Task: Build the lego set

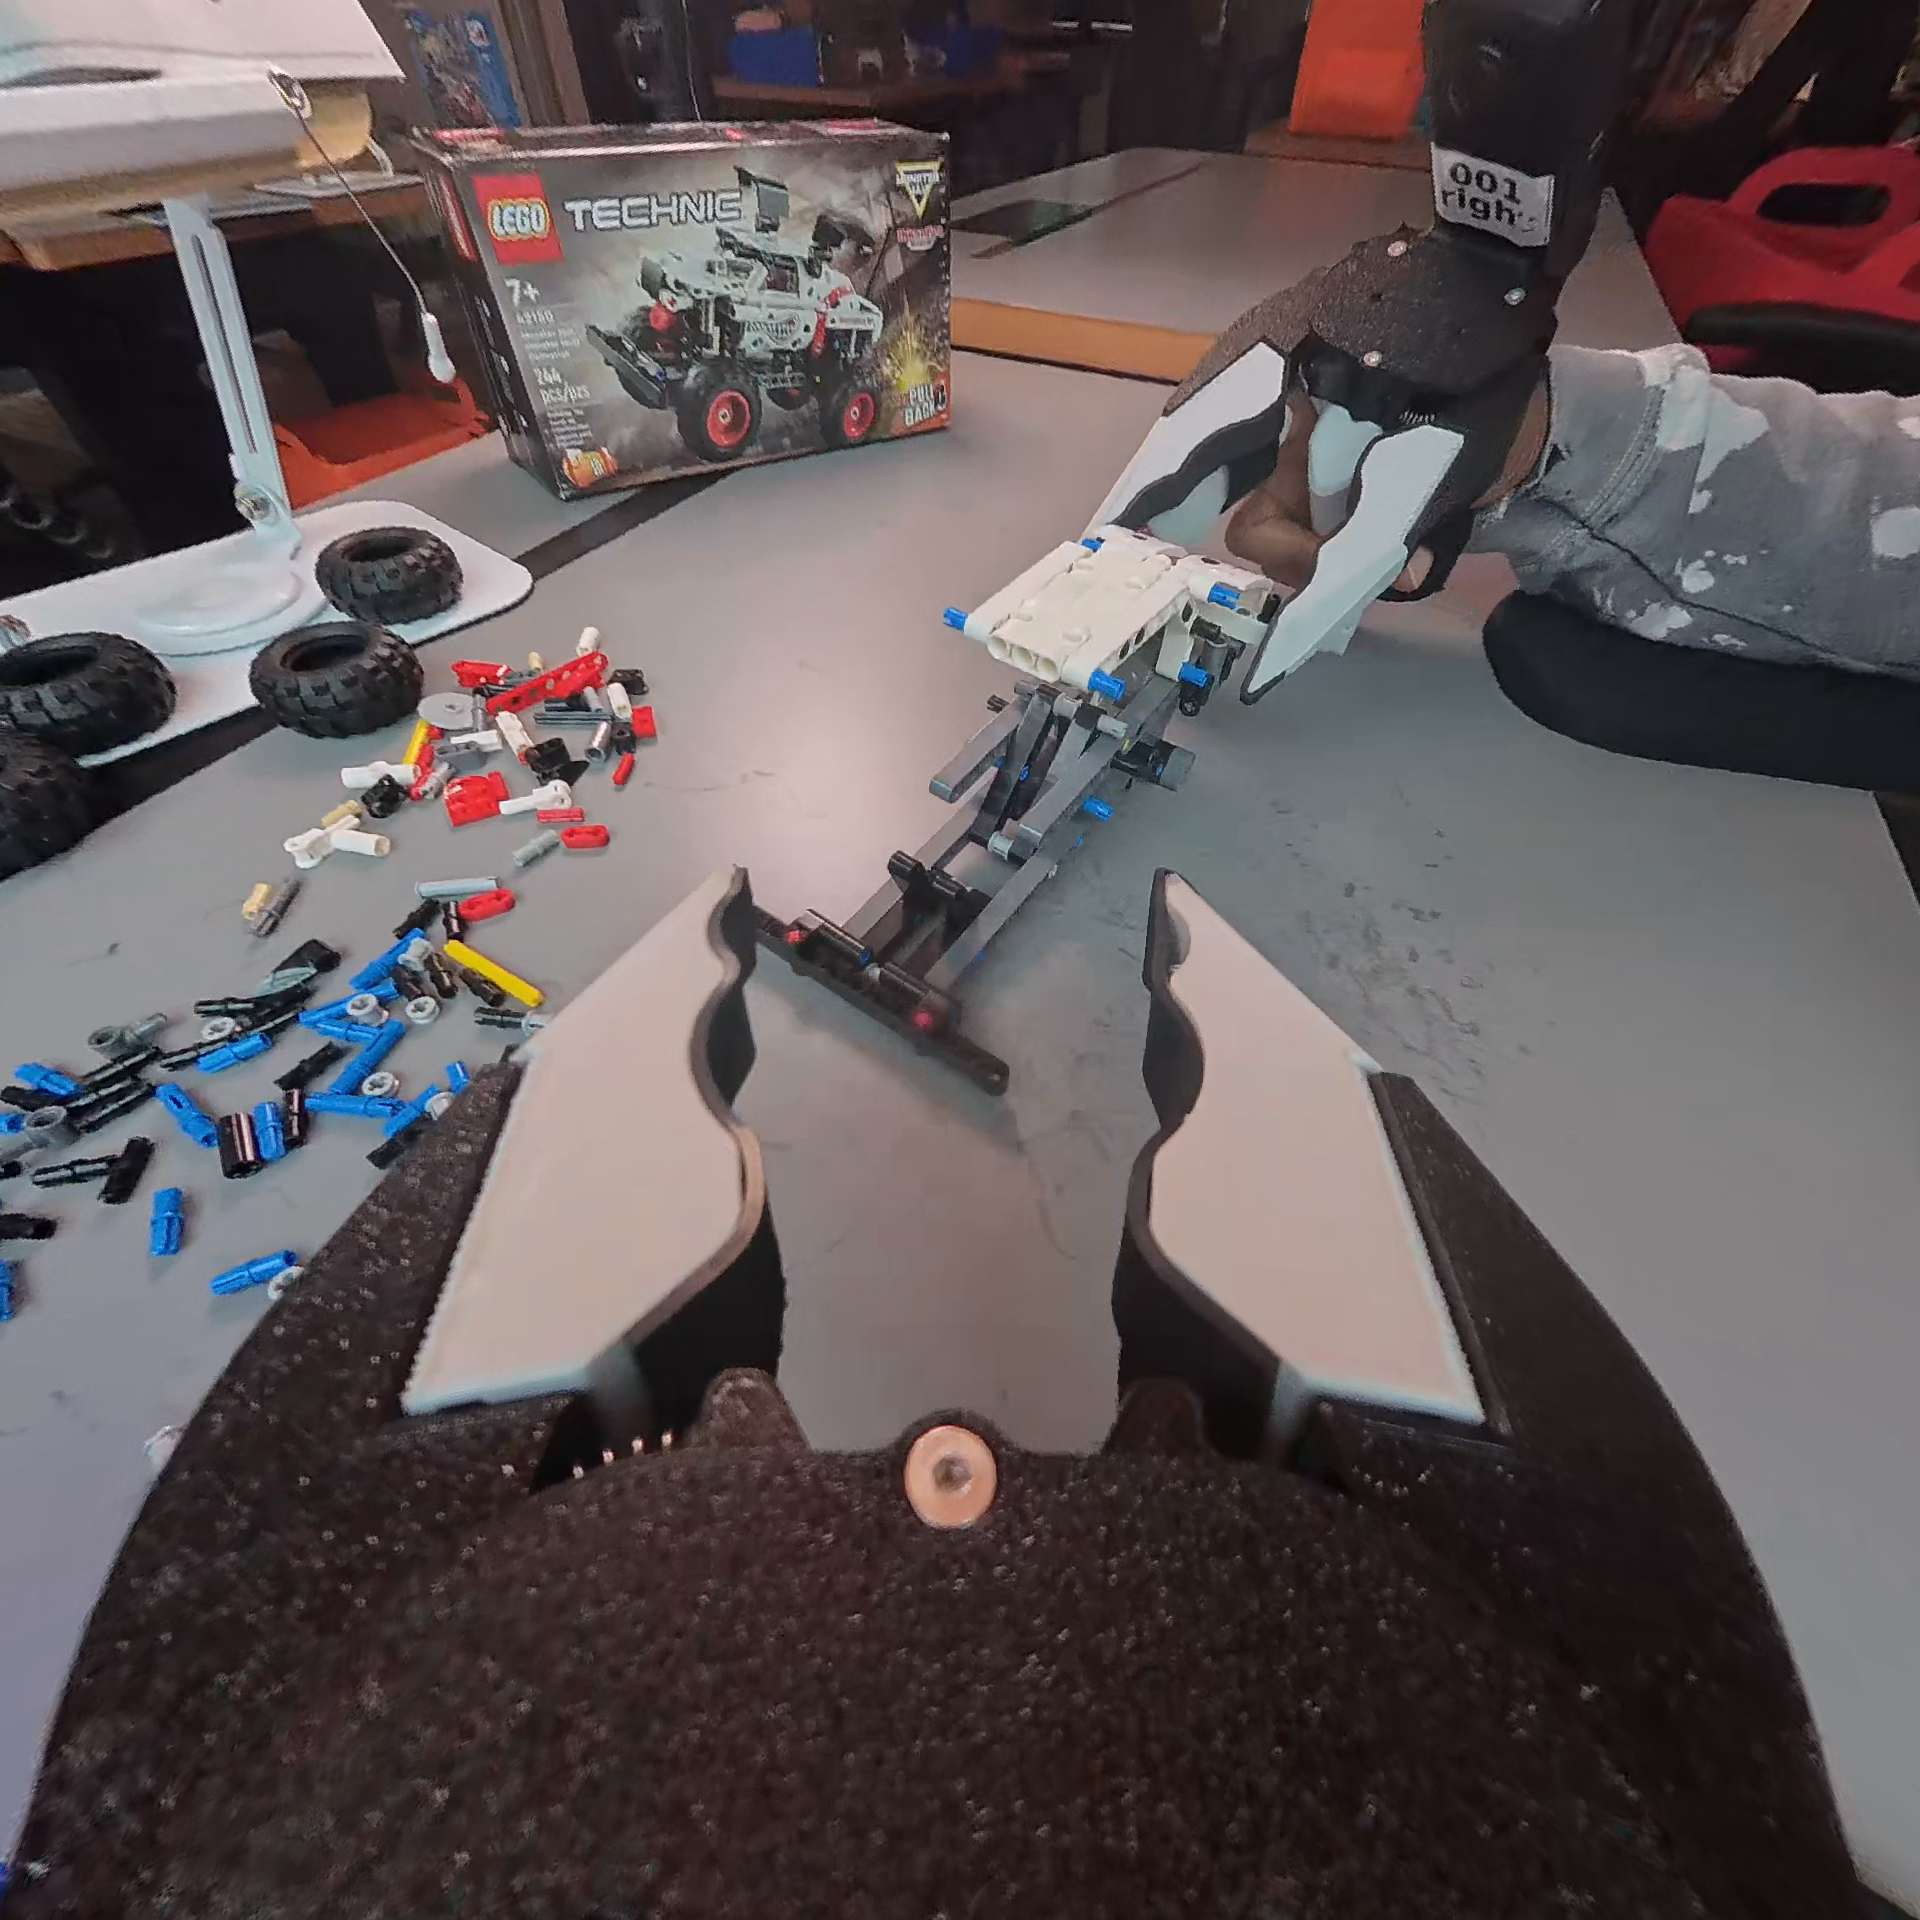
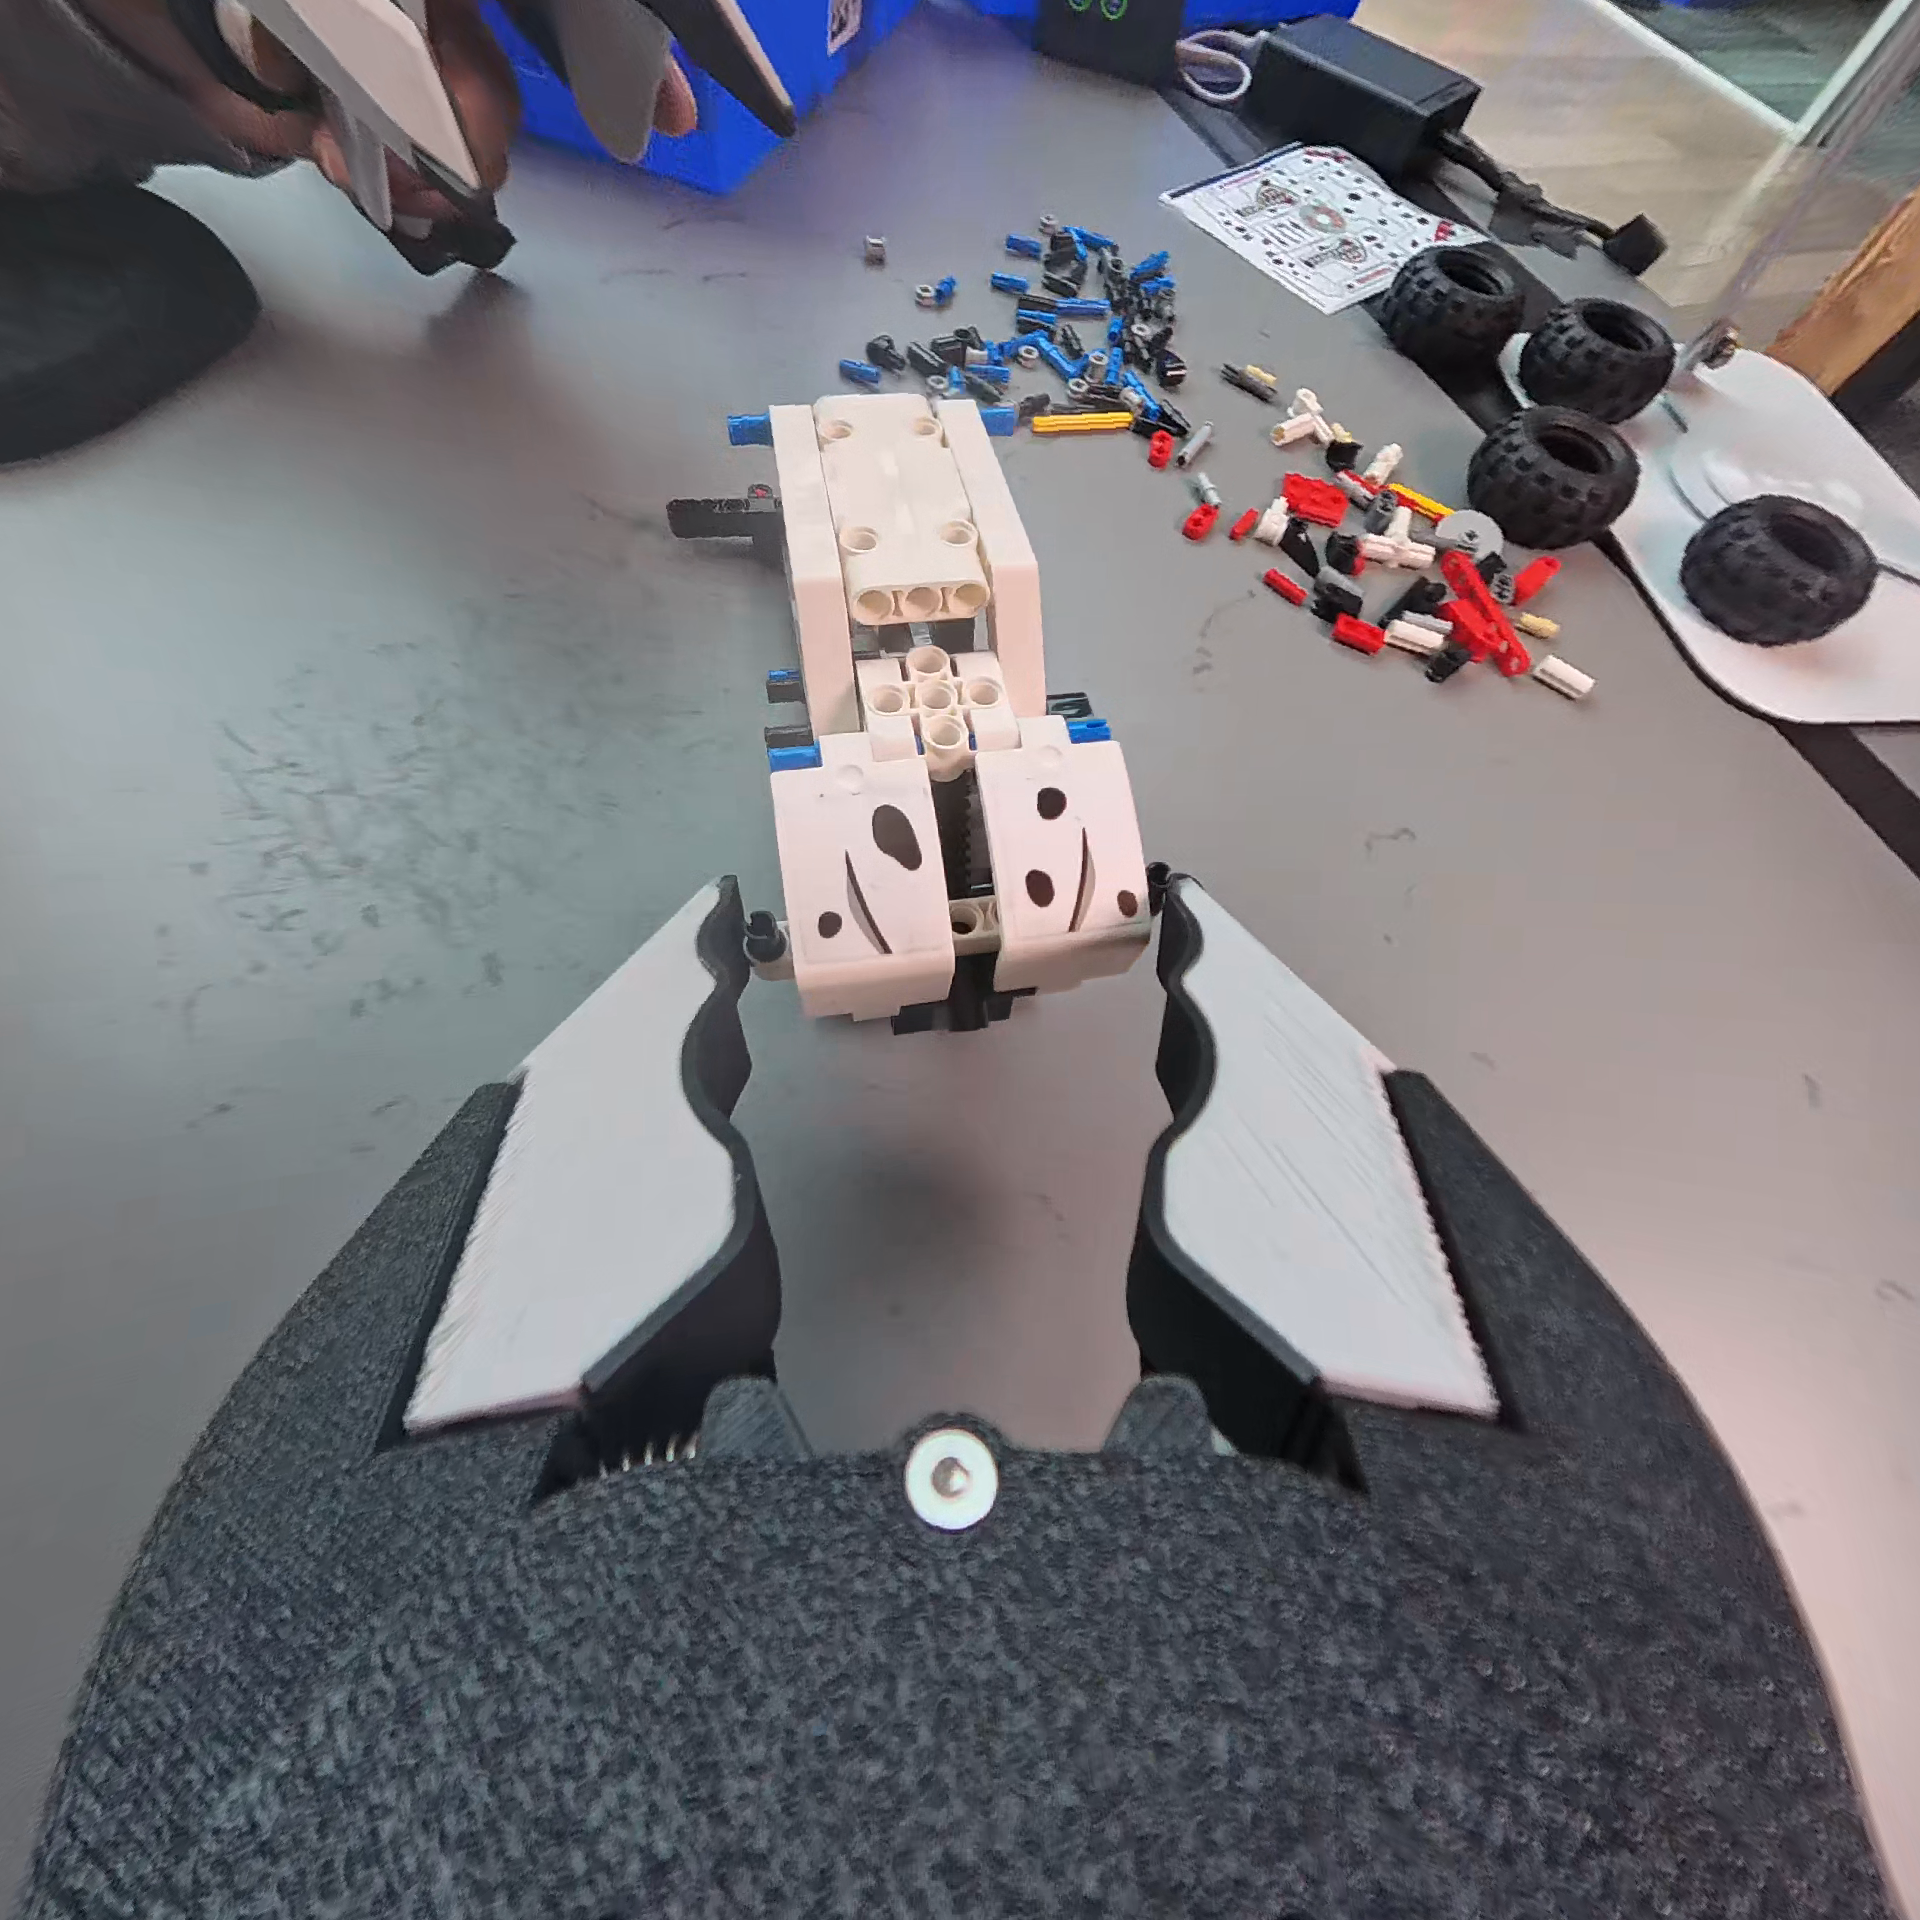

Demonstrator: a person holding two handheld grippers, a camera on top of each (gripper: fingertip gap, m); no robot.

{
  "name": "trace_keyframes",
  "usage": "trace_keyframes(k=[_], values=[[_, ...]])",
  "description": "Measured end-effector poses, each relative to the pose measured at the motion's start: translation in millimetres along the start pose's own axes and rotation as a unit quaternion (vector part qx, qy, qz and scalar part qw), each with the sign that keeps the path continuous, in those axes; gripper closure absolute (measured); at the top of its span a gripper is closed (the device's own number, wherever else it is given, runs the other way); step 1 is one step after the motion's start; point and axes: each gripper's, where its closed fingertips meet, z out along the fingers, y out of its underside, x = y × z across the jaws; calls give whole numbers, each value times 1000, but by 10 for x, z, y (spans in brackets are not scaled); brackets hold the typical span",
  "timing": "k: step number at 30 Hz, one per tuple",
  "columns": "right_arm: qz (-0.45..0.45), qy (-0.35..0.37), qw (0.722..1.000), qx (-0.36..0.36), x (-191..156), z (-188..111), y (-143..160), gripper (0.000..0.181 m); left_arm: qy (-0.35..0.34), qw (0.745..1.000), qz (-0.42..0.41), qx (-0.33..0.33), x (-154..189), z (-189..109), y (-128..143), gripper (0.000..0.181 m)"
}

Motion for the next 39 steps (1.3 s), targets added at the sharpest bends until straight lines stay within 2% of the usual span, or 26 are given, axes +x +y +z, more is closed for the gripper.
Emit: trace_keyframes(k=[4,11,14,17,20,23,27,31,34,37,39], values=[[20,9,1000,10,68,-26,24,102,-26,999,14,24,-52,-24,-80,111],[13,1,1000,28,-12,31,-29,102,-51,998,17,40,-147,-59,-107,114],[5,-1,999,32,-55,49,-55,102,-90,993,28,64,-251,-131,-193,107],[2,-7,999,44,-115,71,-108,100,-127,987,32,91,-341,-244,-302,108],[13,-30,997,70,-190,35,-226,92,-143,983,25,109,-396,-334,-360,126],[48,-67,988,134,-219,-125,-432,93,-153,979,7,131,-451,-396,-403,147],[92,-37,973,208,58,-324,-601,111,-177,973,14,149,-517,-427,-479,168],[107,36,966,231,436,-356,-627,129,-187,969,33,158,-582,-361,-605,175],[117,80,958,247,717,-335,-712,146,-191,967,42,165,-697,-256,-749,176],[118,141,945,269,1074,-330,-833,181,-199,962,37,182,-865,-147,-954,174],[109,203,936,265,1409,-310,-883,181,-212,959,39,185,-1010,-68,-1054,170]])
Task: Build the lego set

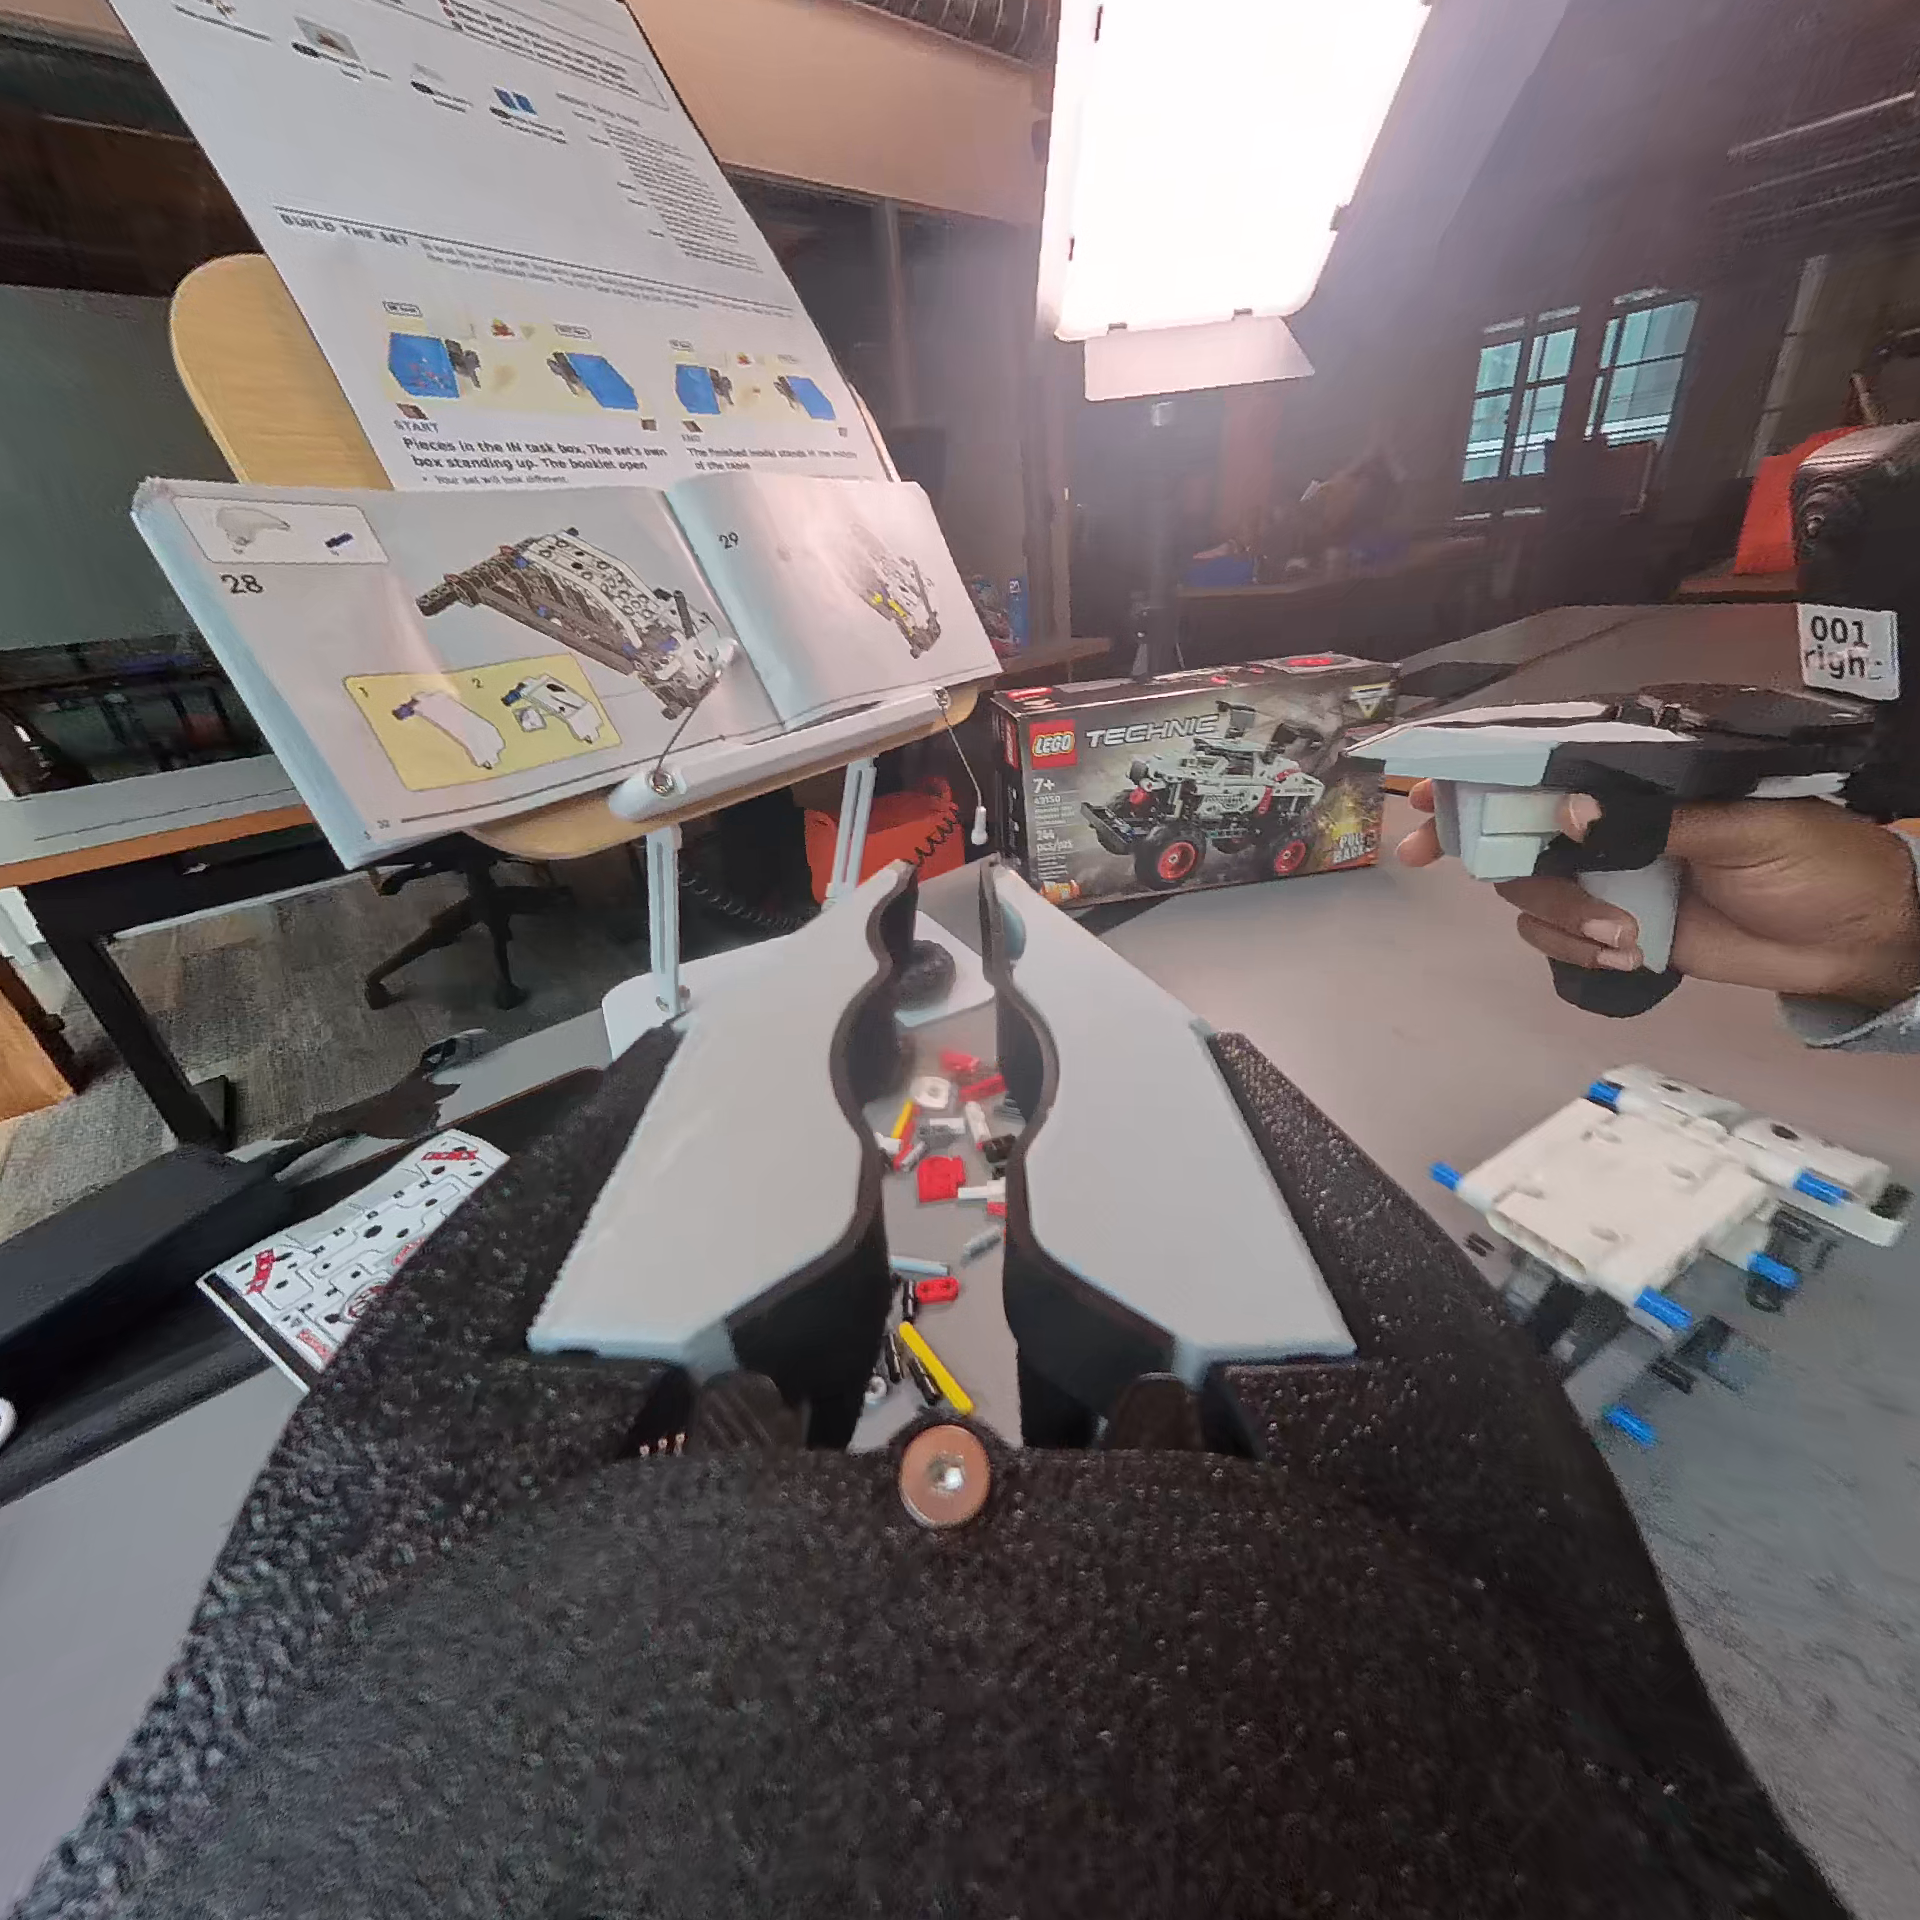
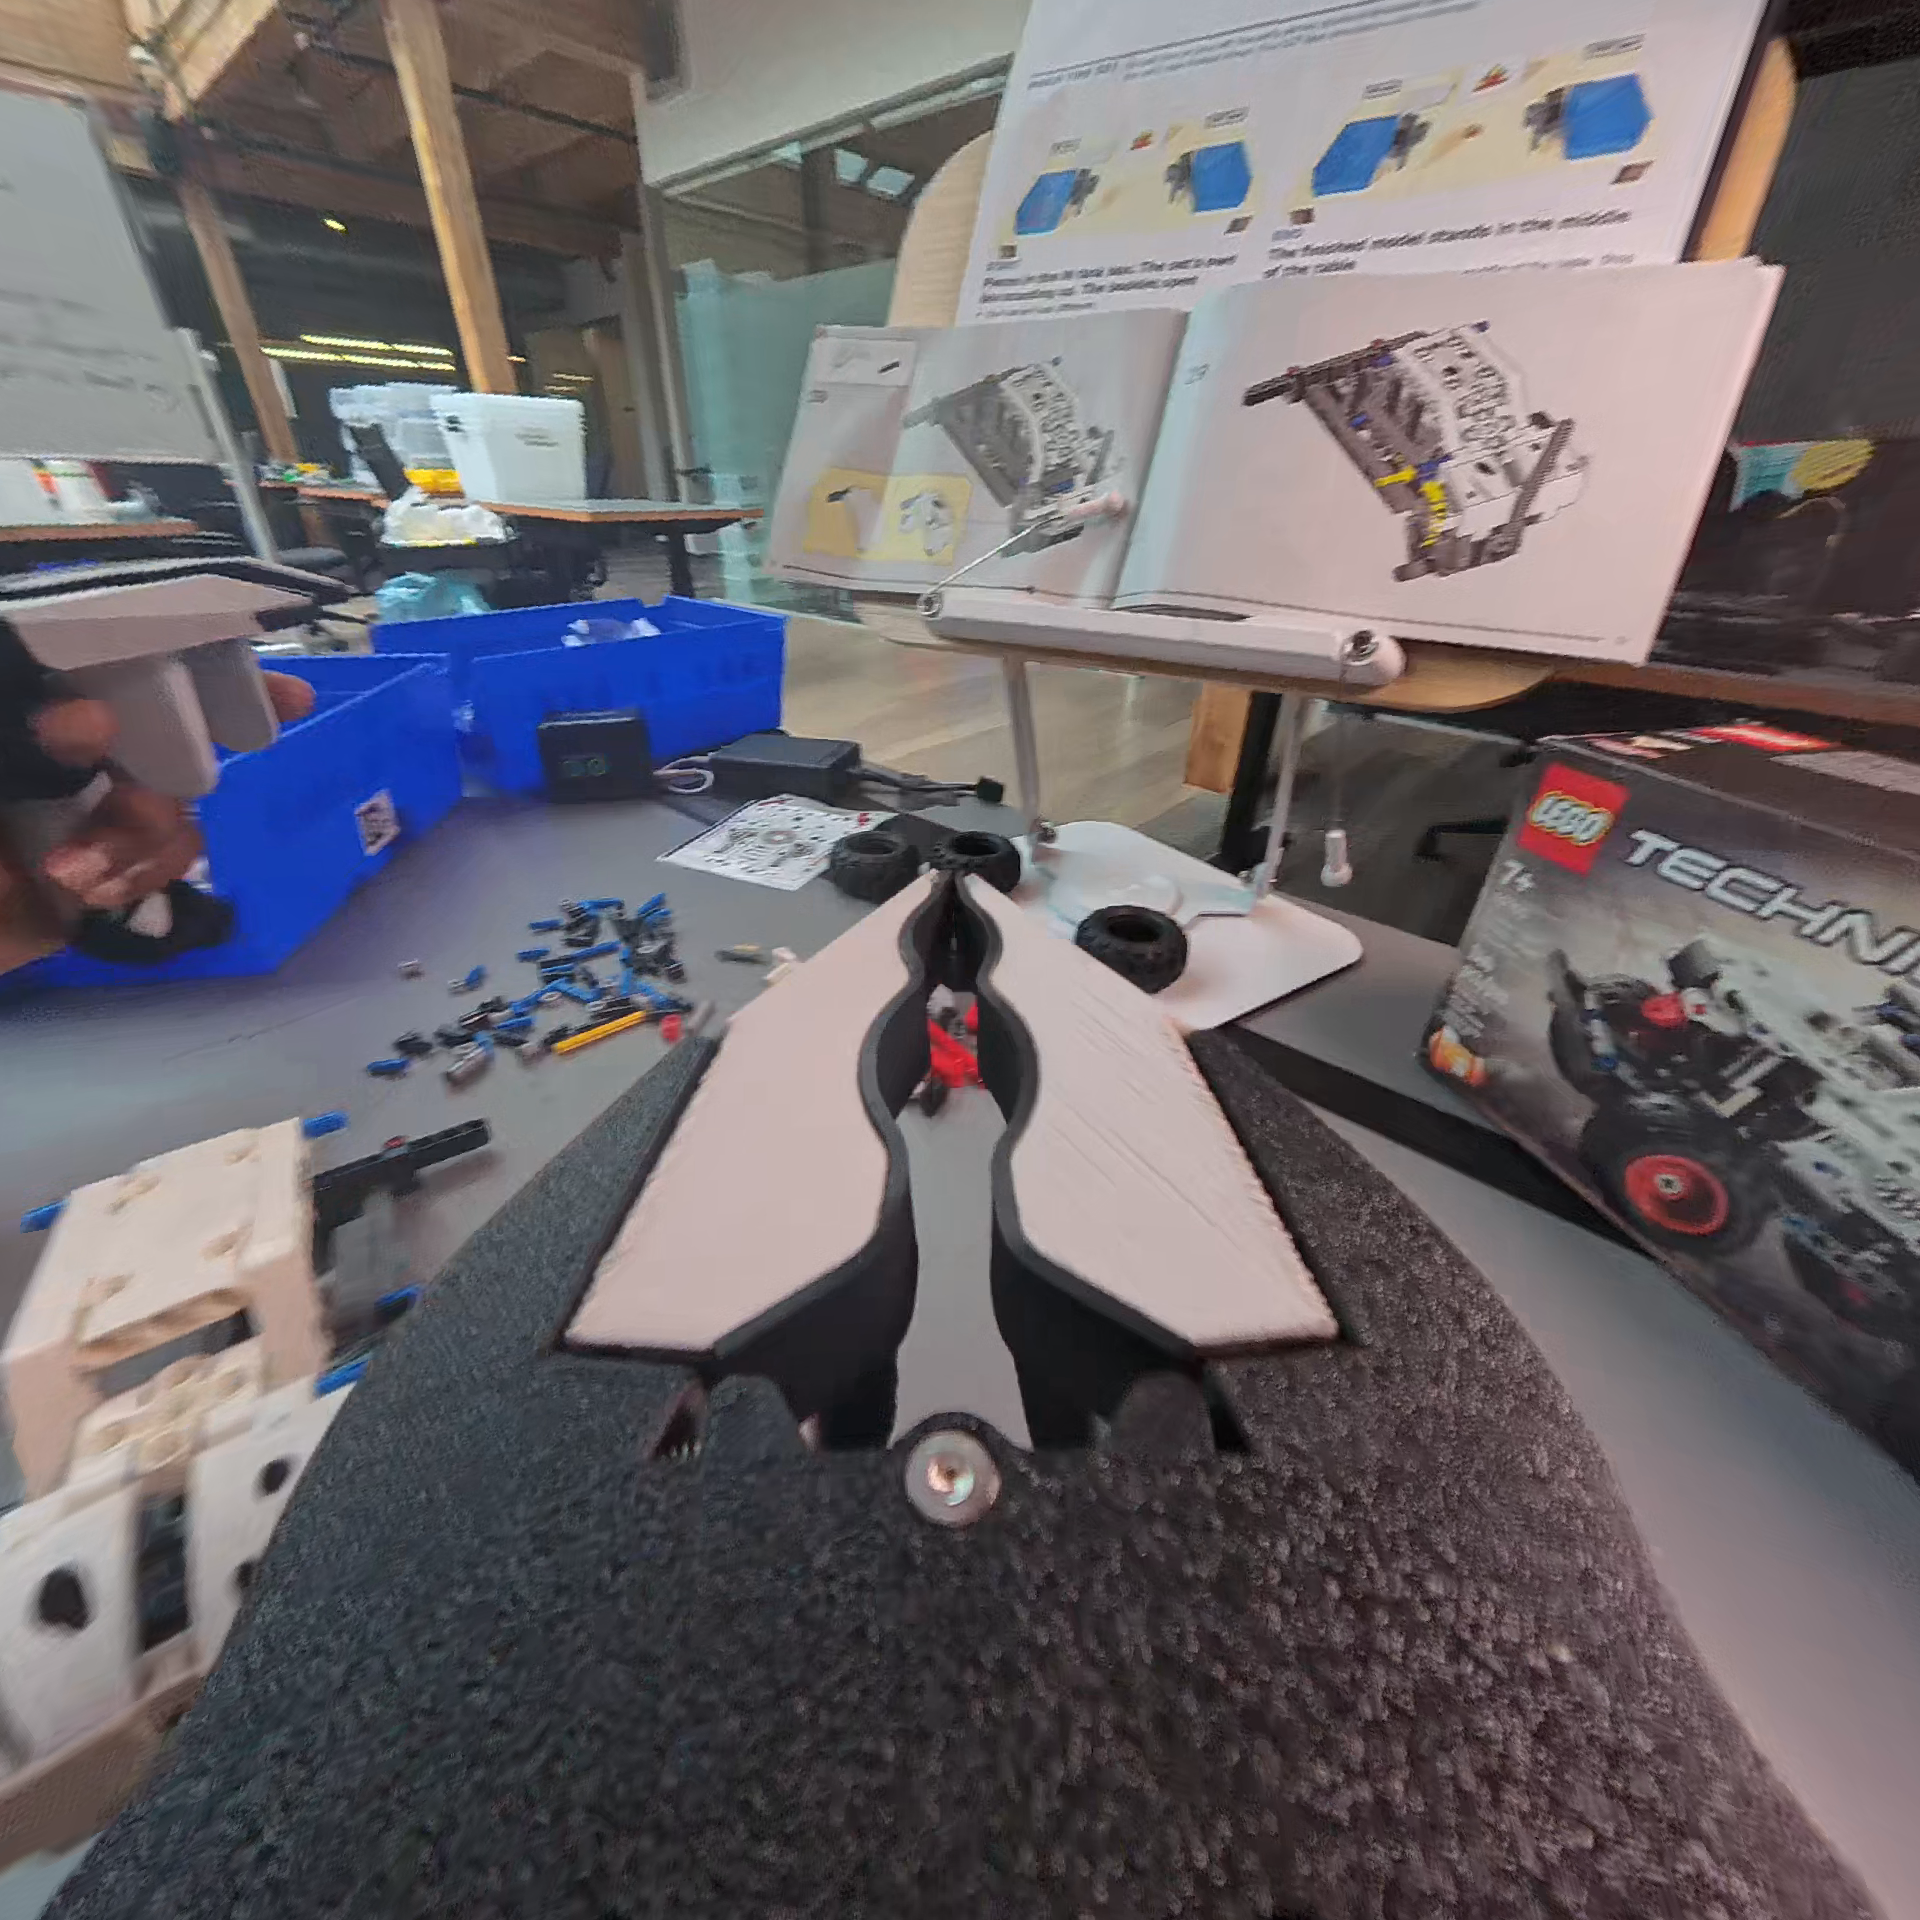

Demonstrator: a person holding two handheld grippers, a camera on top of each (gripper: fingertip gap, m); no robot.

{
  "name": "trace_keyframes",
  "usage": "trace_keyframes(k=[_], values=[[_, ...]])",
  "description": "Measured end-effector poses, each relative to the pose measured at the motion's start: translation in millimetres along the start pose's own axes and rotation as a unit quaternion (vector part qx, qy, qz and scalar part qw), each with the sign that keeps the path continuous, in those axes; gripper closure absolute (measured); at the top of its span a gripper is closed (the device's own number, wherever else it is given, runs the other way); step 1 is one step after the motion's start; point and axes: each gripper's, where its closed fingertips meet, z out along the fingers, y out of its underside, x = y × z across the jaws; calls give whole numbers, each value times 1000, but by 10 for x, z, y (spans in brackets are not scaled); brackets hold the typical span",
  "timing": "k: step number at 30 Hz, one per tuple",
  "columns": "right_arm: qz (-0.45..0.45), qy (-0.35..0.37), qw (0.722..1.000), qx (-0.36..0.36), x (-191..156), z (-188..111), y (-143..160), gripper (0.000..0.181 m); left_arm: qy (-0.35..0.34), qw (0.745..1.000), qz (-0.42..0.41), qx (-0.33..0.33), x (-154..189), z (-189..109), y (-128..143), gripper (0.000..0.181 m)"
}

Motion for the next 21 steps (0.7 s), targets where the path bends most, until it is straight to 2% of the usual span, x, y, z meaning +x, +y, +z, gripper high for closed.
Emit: trace_keyframes(k=[2,3,8,12,15,18,21], values=[[-36,45,998,-2,297,217,-48,181,-11,1000,-1,3,-87,117,-9,167],[-51,67,996,-1,470,335,-95,174,-15,1000,-5,4,-121,152,-2,167],[-35,86,996,-20,1401,1055,-532,126,-34,999,-11,-3,-217,120,107,166],[10,73,991,-108,2136,1685,-685,87,-45,999,-20,-18,-285,38,269,165],[59,35,987,-142,2345,2032,-669,82,-43,998,-19,-37,-283,20,411,165],[94,-42,982,-159,2163,2223,-561,106,-32,998,-15,-47,-244,31,484,164],[94,-38,984,-144,2147,2229,-550,114,-19,999,-9,-50,-200,46,502,164]])
